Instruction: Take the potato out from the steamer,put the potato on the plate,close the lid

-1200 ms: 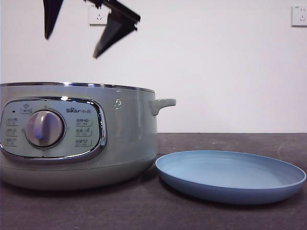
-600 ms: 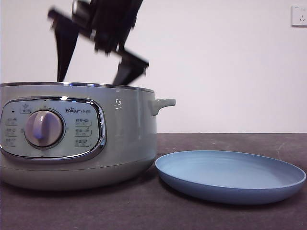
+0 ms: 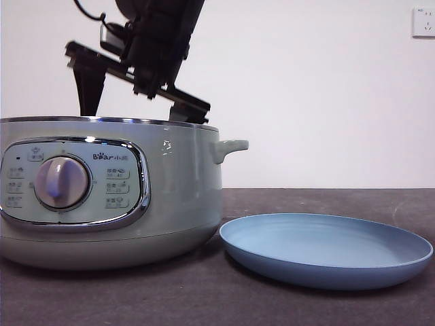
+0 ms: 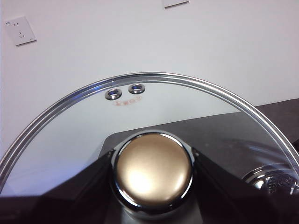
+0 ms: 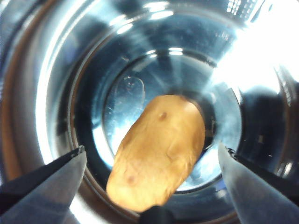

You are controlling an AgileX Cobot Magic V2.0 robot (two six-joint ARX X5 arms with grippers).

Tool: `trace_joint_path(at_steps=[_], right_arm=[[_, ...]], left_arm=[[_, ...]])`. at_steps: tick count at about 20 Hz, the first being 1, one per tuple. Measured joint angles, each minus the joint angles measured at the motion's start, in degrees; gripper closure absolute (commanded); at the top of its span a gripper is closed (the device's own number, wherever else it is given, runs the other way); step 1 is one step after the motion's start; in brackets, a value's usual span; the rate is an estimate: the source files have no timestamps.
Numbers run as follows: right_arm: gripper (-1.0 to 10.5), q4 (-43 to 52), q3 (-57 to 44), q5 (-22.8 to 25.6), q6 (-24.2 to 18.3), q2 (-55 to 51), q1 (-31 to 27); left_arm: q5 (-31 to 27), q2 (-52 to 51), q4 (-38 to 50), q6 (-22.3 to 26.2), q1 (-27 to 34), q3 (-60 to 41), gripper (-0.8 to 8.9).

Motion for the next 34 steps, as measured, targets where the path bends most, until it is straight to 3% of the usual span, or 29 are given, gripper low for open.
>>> trace_joint_path(at_steps=[3,4,6,7,11,17,27,34], right_arm=[[4.8,0.0,0.0,0.0,0.4,2.8,0.5],[5.5,0.0,0.0,0.0,0.6,3.2,0.7],[8.8,0.9,0.0,0.7,0.7,3.3,1.3],[9.7,1.4,0.0,0.8,0.4,3.3,1.6],[9.6,-0.3,4.8,3.3,-1.1,3.3,2.4],[9.6,-9.2,25.4,8.8,-5.9,2.4,2.6],[9.6,-7.5,26.6,9.0,-13.6,-10.8,-1.7],[9.6,-10.1,26.6,17.9,-16.3,-23.0,-5.7]], left_arm=[[0.0,0.0,0.0,0.3,0.0,0.0,8.22],[0.0,0.0,0.0,0.4,0.0,0.0,8.22],[0.0,0.0,0.0,0.7,0.0,0.0,8.22],[0.0,0.0,0.0,0.9,0.0,0.0,8.22],[0.0,0.0,0.0,1.3,0.0,0.0,8.22],[0.2,0.0,0.0,1.5,0.0,0.0,8.22],[3.4,0.0,1.7,1.4,0.0,0.0,8.22],[7.8,0.0,1.9,-0.5,0.0,0.0,8.22]])
